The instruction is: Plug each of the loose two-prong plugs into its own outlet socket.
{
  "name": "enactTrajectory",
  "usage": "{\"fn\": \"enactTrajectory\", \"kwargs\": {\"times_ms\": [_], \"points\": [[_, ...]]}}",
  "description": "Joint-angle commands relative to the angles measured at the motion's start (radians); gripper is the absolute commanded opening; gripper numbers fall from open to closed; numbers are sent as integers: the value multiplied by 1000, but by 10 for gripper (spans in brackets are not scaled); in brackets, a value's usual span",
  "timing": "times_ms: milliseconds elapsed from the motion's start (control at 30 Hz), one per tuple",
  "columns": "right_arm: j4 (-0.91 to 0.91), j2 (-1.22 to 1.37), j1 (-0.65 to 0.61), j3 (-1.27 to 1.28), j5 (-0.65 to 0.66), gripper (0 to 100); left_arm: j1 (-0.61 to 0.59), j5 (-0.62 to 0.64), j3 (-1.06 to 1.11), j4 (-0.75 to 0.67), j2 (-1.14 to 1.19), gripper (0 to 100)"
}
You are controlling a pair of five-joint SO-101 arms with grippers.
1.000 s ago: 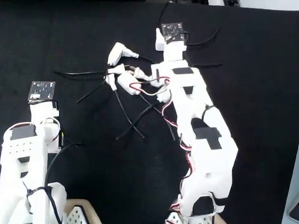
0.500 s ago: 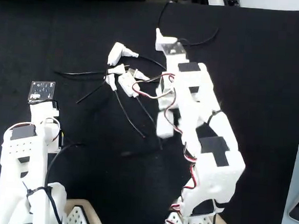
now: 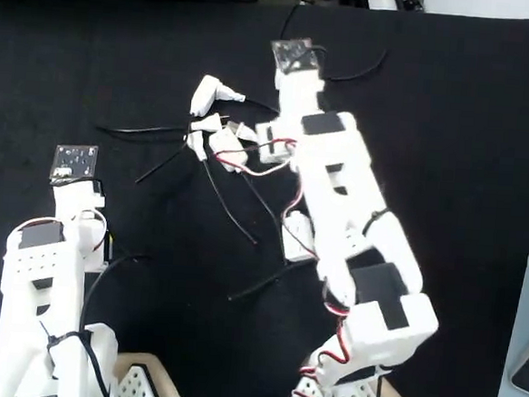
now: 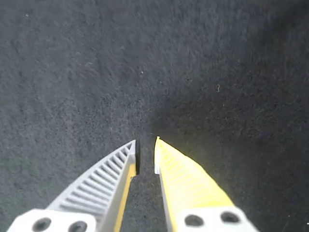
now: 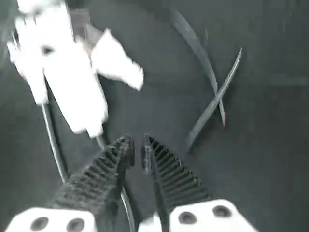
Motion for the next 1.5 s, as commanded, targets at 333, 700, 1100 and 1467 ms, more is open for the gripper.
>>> {"fn": "enactTrajectory", "kwargs": {"times_ms": [333,700,1100,1467], "points": [[-500,346,-115,-174,-123,29,-10,-35,-4,-14,-17,80],[-502,542,-124,-429,-272,29,-10,-35,-4,-14,-17,80],[-391,713,-181,-602,-204,29,-10,-35,-4,-14,-17,79],[273,720,-195,-839,-104,28,-10,-35,-4,-14,-17,79]]}}
